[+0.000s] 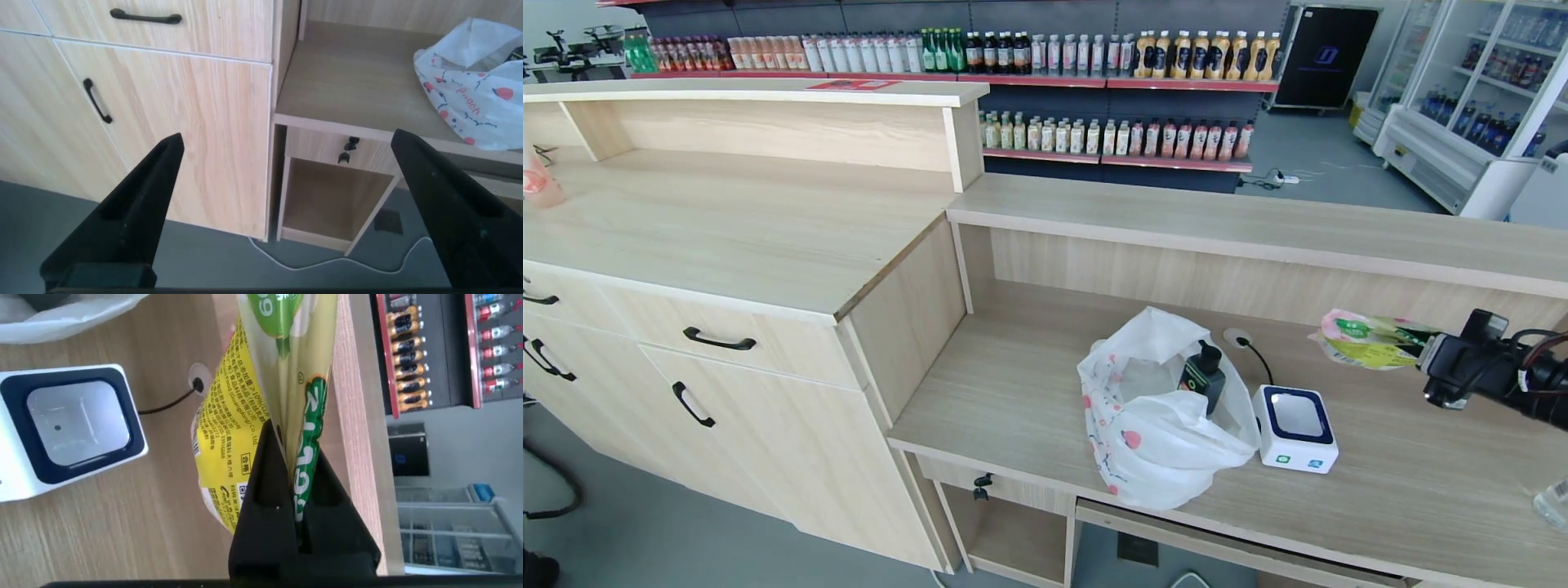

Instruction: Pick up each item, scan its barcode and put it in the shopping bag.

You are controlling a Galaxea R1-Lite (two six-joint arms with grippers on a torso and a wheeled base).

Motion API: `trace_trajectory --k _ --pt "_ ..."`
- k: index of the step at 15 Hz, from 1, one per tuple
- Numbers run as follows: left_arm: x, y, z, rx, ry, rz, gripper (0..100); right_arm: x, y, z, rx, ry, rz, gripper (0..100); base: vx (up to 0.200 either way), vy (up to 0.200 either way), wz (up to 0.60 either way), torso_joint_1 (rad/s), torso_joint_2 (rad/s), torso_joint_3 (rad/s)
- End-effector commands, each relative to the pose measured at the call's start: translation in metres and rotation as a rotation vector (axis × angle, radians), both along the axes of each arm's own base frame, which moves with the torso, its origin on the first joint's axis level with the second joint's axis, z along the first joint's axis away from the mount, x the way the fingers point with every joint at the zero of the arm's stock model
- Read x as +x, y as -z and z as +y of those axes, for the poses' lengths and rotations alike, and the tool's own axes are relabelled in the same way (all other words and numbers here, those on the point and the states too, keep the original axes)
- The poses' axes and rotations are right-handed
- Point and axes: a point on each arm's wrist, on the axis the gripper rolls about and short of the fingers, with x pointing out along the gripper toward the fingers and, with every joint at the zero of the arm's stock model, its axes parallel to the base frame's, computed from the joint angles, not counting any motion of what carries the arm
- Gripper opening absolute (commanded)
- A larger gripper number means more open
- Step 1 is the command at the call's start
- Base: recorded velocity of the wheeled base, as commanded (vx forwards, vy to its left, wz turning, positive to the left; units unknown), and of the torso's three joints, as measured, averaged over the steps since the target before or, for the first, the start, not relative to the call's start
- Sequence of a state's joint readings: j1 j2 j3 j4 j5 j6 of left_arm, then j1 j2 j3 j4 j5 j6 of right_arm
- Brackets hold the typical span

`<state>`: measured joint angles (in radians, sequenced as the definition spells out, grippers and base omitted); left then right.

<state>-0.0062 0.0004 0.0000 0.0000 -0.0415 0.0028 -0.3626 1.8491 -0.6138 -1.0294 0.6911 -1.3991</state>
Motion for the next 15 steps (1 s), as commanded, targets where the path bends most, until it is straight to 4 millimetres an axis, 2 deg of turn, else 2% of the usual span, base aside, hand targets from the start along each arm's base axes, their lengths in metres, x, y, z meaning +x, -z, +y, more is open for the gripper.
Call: trace_trajectory --k 1,15 --pt "0.000 0.000 0.000 0.000 0.000 0.001 100 0.000 0.010 0.000 0.000 -0.004 0.030 0 0.000 0.000 0.00 0.000 0.00 0.000" --pt "0.000 0.000 0.000 0.000 0.000 0.001 100 0.013 0.034 0.004 0.068 -0.097 0.099 0 0.000 0.000 0.00 0.000 0.00 0.000"
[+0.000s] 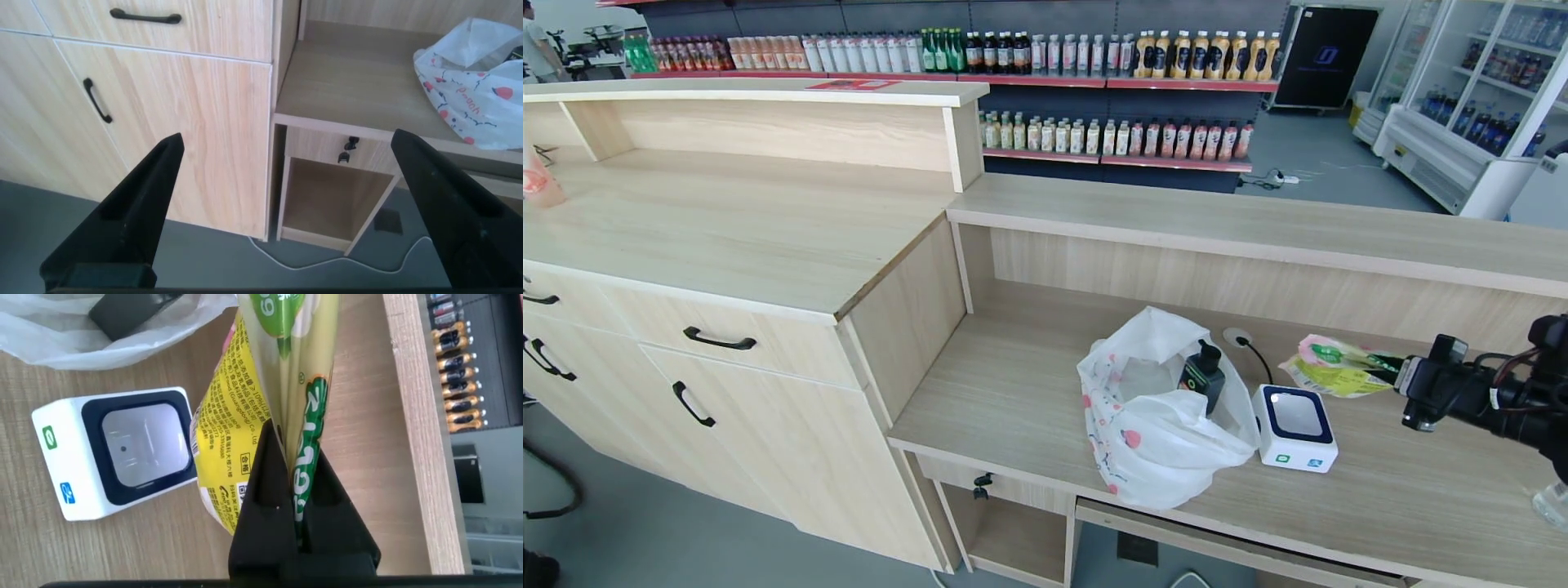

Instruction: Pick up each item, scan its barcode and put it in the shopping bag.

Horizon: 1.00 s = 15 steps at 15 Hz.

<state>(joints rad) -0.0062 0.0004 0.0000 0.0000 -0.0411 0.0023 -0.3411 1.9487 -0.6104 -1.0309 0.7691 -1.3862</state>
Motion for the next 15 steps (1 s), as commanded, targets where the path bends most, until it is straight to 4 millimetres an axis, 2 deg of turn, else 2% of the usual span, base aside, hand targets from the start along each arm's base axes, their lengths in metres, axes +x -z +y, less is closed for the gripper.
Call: trace_trajectory --k 1,7,9,10,12,13,14,15 --pt "0.000 0.000 0.000 -0.001 0.000 0.001 100 0.003 0.003 -0.001 0.002 -0.006 0.001 0 0.000 0.000 0.00 0.000 0.00 0.000" --pt "0.000 0.000 0.000 0.001 0.000 0.001 100 0.007 0.007 -0.001 0.003 -0.022 -0.010 0 0.000 0.000 0.00 0.000 0.00 0.000" --pt "0.000 0.000 0.000 -0.001 0.000 0.001 100 0.002 -0.006 0.000 0.017 -0.018 -0.032 0 0.000 0.000 0.00 0.000 0.00 0.000" --pt "0.000 0.000 0.000 -0.001 0.000 0.001 100 -0.008 -0.030 0.004 0.057 -0.001 -0.065 0 0.000 0.000 0.00 0.000 0.00 0.000" --pt "0.000 0.000 0.000 -0.001 0.000 0.001 100 -0.050 -0.082 0.016 0.213 0.088 -0.081 0 0.000 0.000 0.00 0.000 0.00 0.000" --pt "0.000 0.000 0.000 0.001 0.000 0.001 100 -0.069 -0.095 0.021 0.294 0.146 -0.064 0 0.000 0.000 0.00 0.000 0.00 0.000" --pt "0.000 0.000 0.000 0.001 0.000 0.001 100 -0.097 -0.107 0.025 0.421 0.241 -0.039 0 0.000 0.000 0.00 0.000 0.00 0.000" --pt "0.000 0.000 0.000 0.001 0.000 0.001 100 -0.115 -0.104 0.025 0.476 0.280 -0.004 0 0.000 0.000 0.00 0.000 0.00 0.000"
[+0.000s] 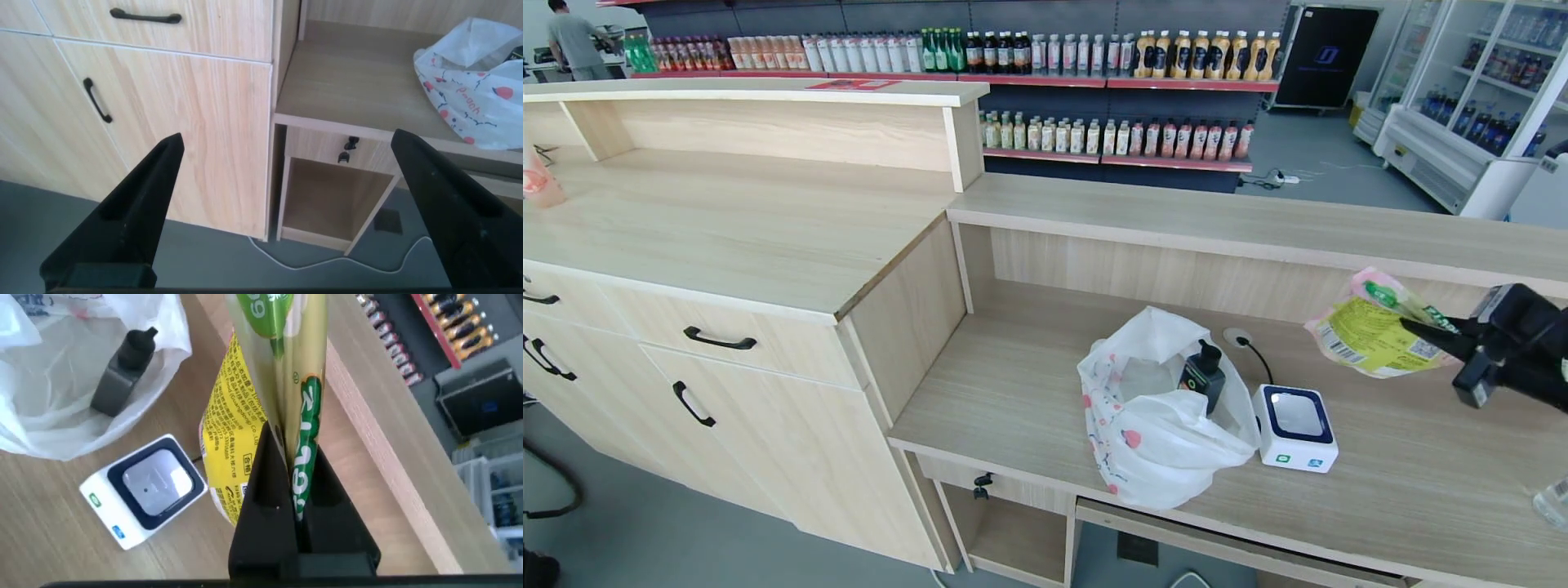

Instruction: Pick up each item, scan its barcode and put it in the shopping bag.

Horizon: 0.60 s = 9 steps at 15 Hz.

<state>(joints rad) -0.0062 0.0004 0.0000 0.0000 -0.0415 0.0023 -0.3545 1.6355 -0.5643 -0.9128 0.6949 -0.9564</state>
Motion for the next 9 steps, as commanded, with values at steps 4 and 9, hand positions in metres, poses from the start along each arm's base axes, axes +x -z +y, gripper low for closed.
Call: trace_trajectory --k 4,9 --pt "0.000 0.000 0.000 0.001 0.000 0.001 100 -0.091 -0.029 -0.002 0.181 0.235 0.039 0 0.000 0.000 0.00 0.000 0.00 0.000" --pt "0.000 0.000 0.000 0.001 0.000 0.001 100 -0.083 -0.032 0.008 0.323 0.218 0.072 0 0.000 0.000 0.48 0.001 0.00 0.003"
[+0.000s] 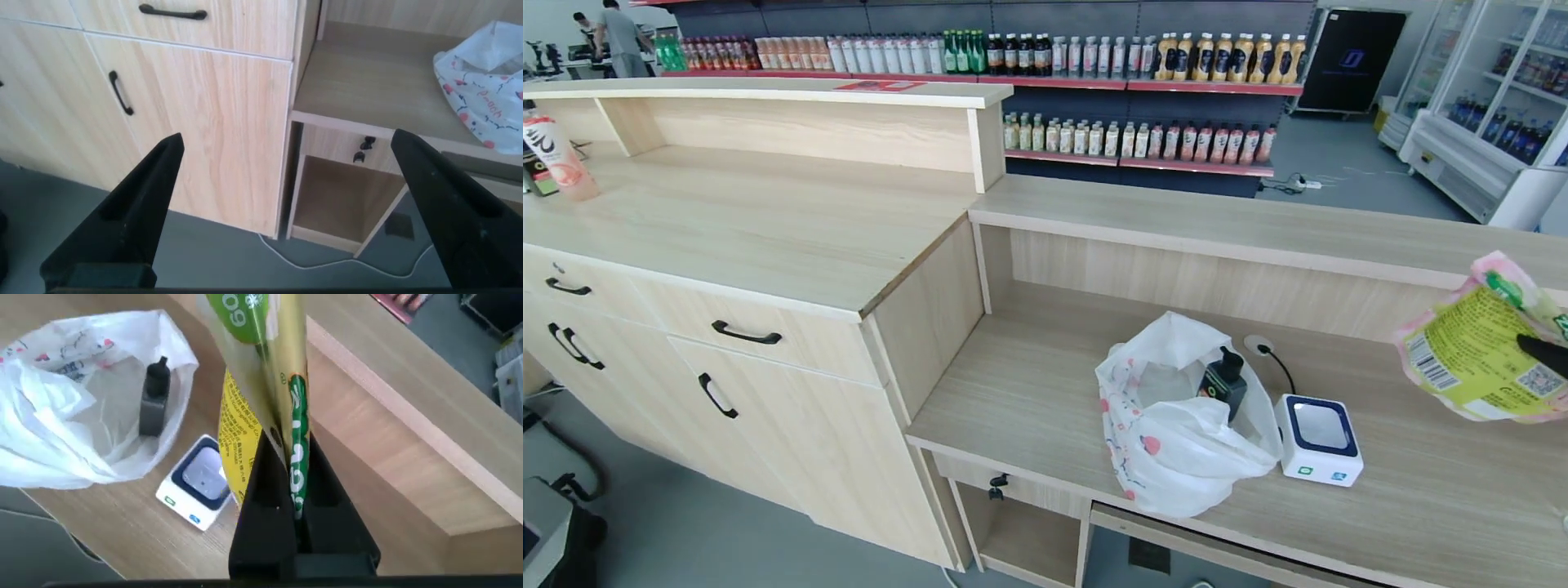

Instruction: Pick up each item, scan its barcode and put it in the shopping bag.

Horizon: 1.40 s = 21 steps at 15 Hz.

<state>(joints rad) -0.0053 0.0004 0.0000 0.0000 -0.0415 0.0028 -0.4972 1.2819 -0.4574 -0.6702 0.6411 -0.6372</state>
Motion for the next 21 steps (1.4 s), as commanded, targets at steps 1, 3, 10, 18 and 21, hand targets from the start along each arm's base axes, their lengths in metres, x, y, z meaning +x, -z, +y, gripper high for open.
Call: trace_trajectory --k 1,3,10,18,21 --pt "0.000 0.000 0.000 -0.001 0.001 0.001 100 0.007 -0.007 0.011 0.061 0.021 -0.012 0 0.000 0.000 0.60 0.002 0.00 -0.007" --pt "0.000 0.000 0.000 -0.001 0.001 0.001 100 0.025 -0.012 0.022 0.168 0.103 -0.006 0 0.000 0.000 0.60 0.005 0.00 0.007" --pt "0.000 0.000 0.000 0.000 0.001 0.001 100 0.089 0.042 0.020 0.438 0.152 0.228 0 0.000 0.000 0.09 0.000 0.00 0.000" --pt "0.000 0.000 0.000 0.000 0.001 0.001 100 0.114 0.077 0.029 0.449 0.115 0.309 0 0.000 0.000 0.00 0.000 0.00 0.000" --pt "0.000 0.000 0.000 0.000 0.001 0.001 100 0.123 0.086 0.040 0.445 0.076 0.326 0 0.000 0.000 0.00 0.000 0.00 0.000"
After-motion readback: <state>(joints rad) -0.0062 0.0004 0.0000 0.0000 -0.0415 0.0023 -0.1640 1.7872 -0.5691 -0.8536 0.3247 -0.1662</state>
